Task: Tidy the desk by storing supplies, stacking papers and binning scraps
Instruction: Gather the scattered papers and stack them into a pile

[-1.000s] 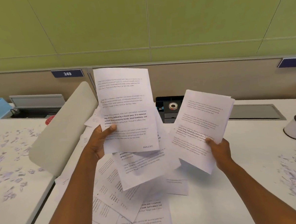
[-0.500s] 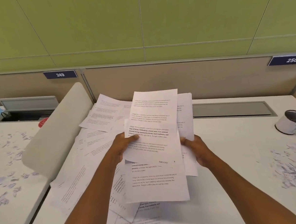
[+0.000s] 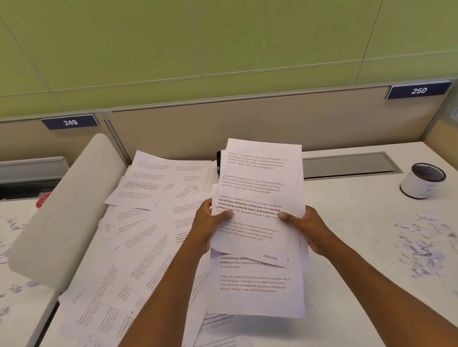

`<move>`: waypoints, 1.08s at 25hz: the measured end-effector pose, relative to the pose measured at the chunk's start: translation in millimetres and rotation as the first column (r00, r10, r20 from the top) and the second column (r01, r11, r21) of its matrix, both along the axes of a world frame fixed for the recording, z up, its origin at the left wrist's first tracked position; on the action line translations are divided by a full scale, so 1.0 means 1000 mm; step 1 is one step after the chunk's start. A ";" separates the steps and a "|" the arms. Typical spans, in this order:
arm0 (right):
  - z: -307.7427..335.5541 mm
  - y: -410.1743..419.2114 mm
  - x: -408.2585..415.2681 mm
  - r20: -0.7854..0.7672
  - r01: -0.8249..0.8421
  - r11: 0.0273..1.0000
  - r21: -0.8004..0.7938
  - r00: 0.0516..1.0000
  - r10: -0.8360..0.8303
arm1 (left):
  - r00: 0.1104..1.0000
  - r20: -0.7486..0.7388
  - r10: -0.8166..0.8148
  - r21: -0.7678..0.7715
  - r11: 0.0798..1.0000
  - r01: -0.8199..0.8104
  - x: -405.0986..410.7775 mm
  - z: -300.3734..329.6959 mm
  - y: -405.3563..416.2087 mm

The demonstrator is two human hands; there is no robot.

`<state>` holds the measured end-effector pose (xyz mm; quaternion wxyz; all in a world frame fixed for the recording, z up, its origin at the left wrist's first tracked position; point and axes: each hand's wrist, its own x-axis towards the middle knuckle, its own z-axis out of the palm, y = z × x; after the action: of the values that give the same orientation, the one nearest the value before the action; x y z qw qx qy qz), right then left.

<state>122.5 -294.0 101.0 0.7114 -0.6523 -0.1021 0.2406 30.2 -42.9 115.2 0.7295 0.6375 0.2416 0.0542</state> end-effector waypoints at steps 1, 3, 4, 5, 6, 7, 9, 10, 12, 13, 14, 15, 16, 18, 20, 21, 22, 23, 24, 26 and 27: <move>0.001 -0.007 0.004 0.023 0.026 1.000 -0.008 0.999 -0.026 | 1.000 0.028 -0.014 0.008 1.000 0.014 0.005 0.001 -0.008; 0.006 -0.020 0.012 0.071 0.072 0.997 -0.008 0.995 -0.072 | 0.995 0.085 -0.046 0.008 0.999 0.045 0.014 0.003 -0.023; 0.010 -0.027 0.016 0.096 0.089 0.996 -0.003 0.991 -0.088 | 0.994 0.100 -0.053 0.007 0.999 0.052 0.019 0.005 -0.030; 0.014 -0.035 0.020 0.120 0.102 0.995 0.005 0.988 -0.102 | 0.992 0.112 -0.059 0.013 0.998 0.058 0.024 0.007 -0.037; 0.018 -0.043 0.025 0.141 0.111 0.994 0.014 0.984 -0.112 | 0.989 0.128 -0.070 0.025 0.997 0.067 0.028 0.010 -0.044; 0.021 -0.050 0.028 0.159 0.120 0.993 0.018 0.980 -0.122 | 0.985 0.151 -0.085 0.036 0.996 0.080 0.031 0.012 -0.050; 0.024 -0.062 0.033 0.189 0.143 0.989 0.025 0.971 -0.145 | 0.975 0.193 -0.109 0.040 0.994 0.104 0.035 0.013 -0.060; 0.022 -0.068 0.034 0.191 0.158 0.987 0.032 0.968 -0.162 | 0.972 0.200 -0.125 0.043 0.992 0.118 0.036 0.012 -0.064; 0.012 -0.077 0.031 0.184 0.182 0.983 0.029 0.966 -0.184 | 0.970 0.182 -0.163 0.064 0.986 0.154 0.035 0.004 -0.070; 0.006 -0.081 0.028 0.181 0.185 0.983 0.012 0.966 -0.184 | 0.971 0.162 -0.174 0.069 0.984 0.164 0.033 -0.003 -0.073; 0.000 -0.084 0.025 0.180 0.187 0.982 -0.012 0.967 -0.182 | 0.974 0.137 -0.179 0.081 0.982 0.169 0.032 -0.010 -0.076; -0.006 -0.087 0.022 0.176 0.190 0.981 -0.035 0.968 -0.181 | 0.976 0.109 -0.187 0.106 0.979 0.176 0.031 -0.015 -0.078; -0.011 -0.088 0.020 0.169 0.196 0.979 -0.055 0.968 -0.185 | 0.976 0.080 -0.201 0.137 0.972 0.189 0.030 -0.020 -0.081; -0.017 -0.086 0.016 0.149 0.215 0.973 -0.078 0.968 -0.202 | 0.972 0.038 -0.230 0.185 0.958 0.220 0.030 -0.026 -0.085; -0.022 -0.083 0.013 0.134 0.231 0.970 -0.077 0.966 -0.220 | 0.972 0.007 -0.236 0.210 0.950 0.229 0.029 -0.031 -0.088; -0.025 -0.081 0.011 0.129 0.241 0.968 -0.072 0.965 -0.230 | 0.973 -0.003 -0.230 0.210 0.951 0.226 0.029 -0.033 -0.089; -0.028 -0.079 0.008 0.124 0.250 0.966 -0.066 0.963 -0.241 | 0.975 -0.004 -0.224 0.198 0.955 0.221 0.027 -0.036 -0.090; -0.030 -0.077 0.006 0.120 0.261 0.963 -0.062 0.960 -0.252 | 0.975 0.005 -0.222 0.182 0.959 0.218 0.026 -0.037 -0.092; -0.032 -0.074 0.004 0.114 0.277 0.959 -0.056 0.956 -0.270 | 0.974 0.020 -0.227 0.167 0.961 0.221 0.025 -0.036 -0.094; -0.028 -0.068 0.004 0.112 0.319 0.947 -0.031 0.943 -0.314 | 0.969 0.063 -0.239 0.153 0.962 0.227 0.025 -0.033 -0.097; -0.025 -0.067 0.005 0.122 0.332 0.943 -0.019 0.937 -0.327 | 0.967 0.088 -0.240 0.146 0.963 0.226 0.027 -0.032 -0.098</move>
<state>127.9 -360.5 76.1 0.7214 -0.6871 -0.0281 0.0816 56.8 -141.2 83.5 0.6977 0.7057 0.1220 0.0174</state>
